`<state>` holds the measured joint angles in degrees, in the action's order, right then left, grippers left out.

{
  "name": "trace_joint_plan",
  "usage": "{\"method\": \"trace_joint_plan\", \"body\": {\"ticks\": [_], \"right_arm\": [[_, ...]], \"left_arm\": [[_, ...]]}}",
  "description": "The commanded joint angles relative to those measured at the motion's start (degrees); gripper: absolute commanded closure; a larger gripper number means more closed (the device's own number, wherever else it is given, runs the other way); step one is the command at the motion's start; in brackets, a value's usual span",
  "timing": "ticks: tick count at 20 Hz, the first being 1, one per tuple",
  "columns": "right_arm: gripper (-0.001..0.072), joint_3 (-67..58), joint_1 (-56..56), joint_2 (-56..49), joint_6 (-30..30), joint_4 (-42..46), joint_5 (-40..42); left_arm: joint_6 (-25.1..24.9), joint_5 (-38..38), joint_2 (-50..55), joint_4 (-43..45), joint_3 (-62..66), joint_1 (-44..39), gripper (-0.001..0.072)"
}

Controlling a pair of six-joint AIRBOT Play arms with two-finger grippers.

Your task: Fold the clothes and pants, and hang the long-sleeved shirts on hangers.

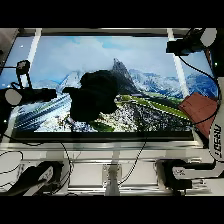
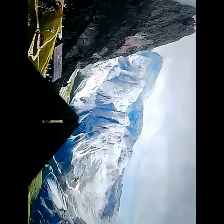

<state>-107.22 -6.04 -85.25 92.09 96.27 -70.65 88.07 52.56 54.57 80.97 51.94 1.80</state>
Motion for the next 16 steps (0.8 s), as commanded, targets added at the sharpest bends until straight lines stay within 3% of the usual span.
{"method": "trace_joint_plan", "body": {"ticks": [1, 13, 14, 15, 16], "right_arm": [[0.0674, 0.0, 0.0, 0.0, 0.0, 0.0, 0.0], [0.0674, 0.0, 0.0, 0.1, 0.0, -0.1, 0.0], [0.0674, 0.0, 0.0, 0.1, 0.0, -0.1, 0.0], [0.0674, 0.0, 0.0, 0.1, 0.0, -0.1, 0.0], [0.0674, 0.0, 0.0, 0.1, 0.0, -0.1, 0.0]], "left_arm": [[0.0, 0.0, 0.0, 0.0, 0.0, 0.0, 0.0684], [0.0, -6.0, 1.0, 0.1, 0.0, 0.1, 0.0673], [-0.1, -6.4, 1.5, 0.3, 0.0, 0.1, 0.0559], [-0.1, -6.5, 2.5, 1.3, 0.0, 0.1, 0.0285], [-0.1, -6.5, 3.8, 1.6, 0.0, 0.1, 0.0099]]}}
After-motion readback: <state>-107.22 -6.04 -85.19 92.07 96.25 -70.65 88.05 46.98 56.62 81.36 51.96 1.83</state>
